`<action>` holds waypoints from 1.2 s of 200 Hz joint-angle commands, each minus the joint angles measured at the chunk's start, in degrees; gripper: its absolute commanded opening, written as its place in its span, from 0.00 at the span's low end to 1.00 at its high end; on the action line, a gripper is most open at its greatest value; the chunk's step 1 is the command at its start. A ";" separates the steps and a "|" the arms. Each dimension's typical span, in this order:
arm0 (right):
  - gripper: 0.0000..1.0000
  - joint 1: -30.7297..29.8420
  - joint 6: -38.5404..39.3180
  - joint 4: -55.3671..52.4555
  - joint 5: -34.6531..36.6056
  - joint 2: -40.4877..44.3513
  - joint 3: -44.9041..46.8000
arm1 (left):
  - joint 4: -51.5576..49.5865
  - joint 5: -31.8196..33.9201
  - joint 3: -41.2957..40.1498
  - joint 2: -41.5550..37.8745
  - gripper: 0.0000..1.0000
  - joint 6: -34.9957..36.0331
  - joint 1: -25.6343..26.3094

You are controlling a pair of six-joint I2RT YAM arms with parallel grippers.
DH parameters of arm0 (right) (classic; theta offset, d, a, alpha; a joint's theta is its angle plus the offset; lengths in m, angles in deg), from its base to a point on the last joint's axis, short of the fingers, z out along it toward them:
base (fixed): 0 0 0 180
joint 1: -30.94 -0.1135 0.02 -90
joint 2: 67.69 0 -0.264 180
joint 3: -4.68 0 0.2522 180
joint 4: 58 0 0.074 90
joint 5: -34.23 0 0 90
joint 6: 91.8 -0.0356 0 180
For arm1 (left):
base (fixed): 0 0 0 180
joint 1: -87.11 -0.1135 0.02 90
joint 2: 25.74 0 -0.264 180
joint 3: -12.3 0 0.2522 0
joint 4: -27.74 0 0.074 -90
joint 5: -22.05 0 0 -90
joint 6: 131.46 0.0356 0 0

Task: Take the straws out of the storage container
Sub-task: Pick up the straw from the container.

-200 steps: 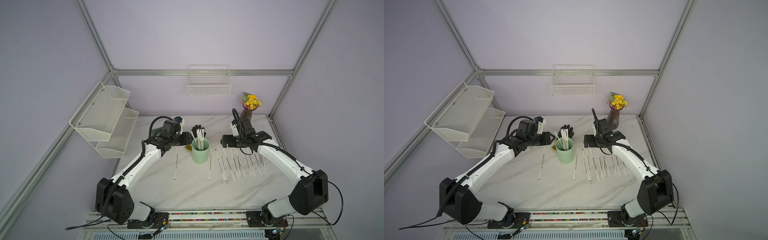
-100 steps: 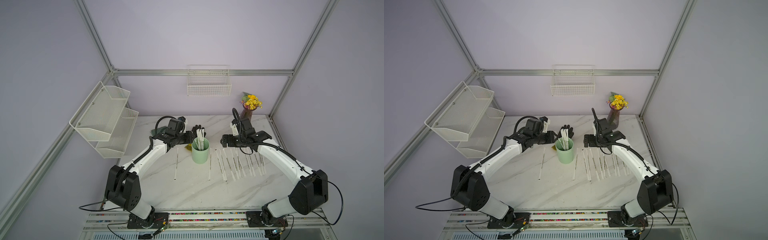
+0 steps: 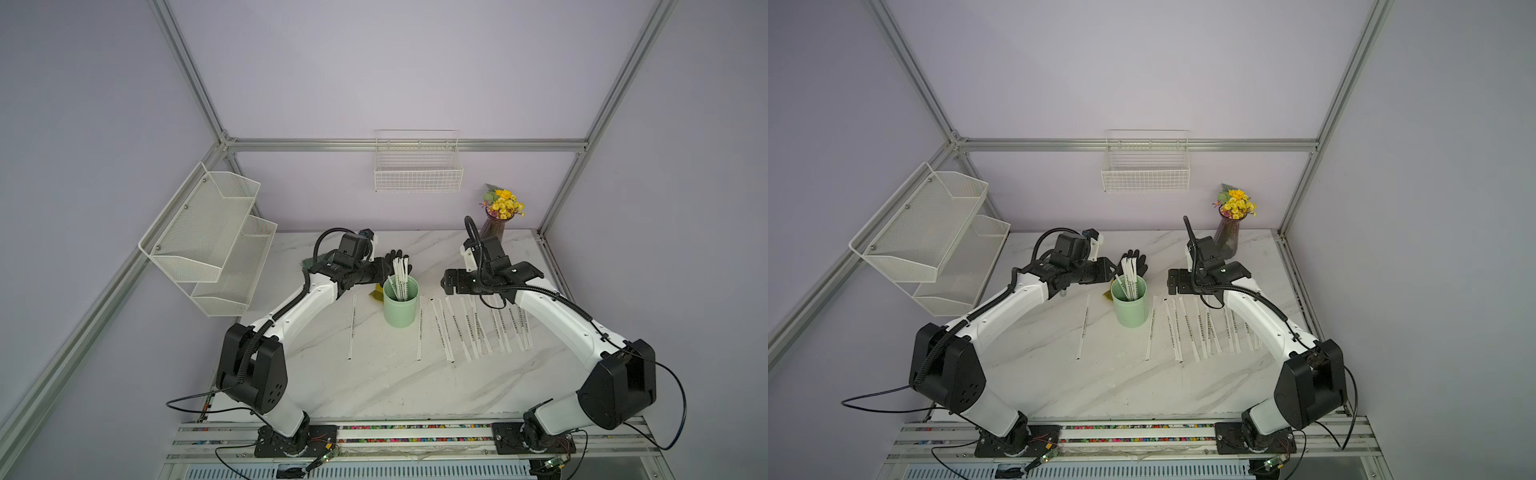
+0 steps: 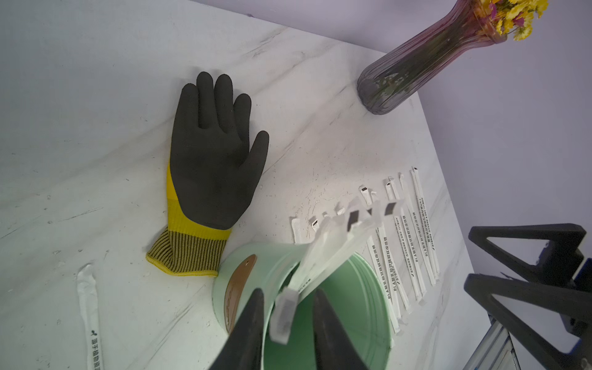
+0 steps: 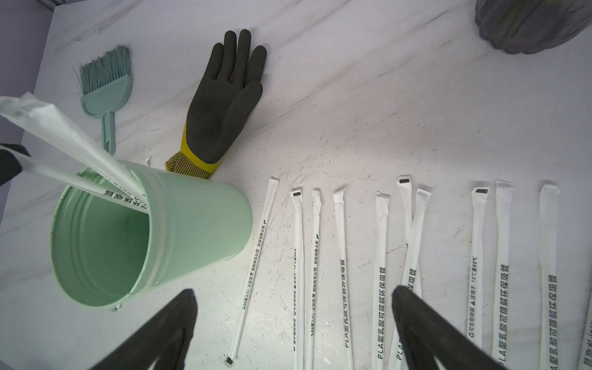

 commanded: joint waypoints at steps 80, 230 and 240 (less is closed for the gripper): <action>0.97 0.44 0.38 0.00 -0.30 -0.59 -0.58 | -0.86 -0.62 3.61 1.59 0.17 1.04 0.90; 0.97 0.53 0.46 0.46 -1.21 0.06 -0.46 | -12.40 2.46 13.88 4.06 0.05 6.36 0.97; 0.97 0.49 0.46 0.66 -1.45 0.07 -0.45 | -13.43 3.09 14.64 4.15 0.05 7.06 0.99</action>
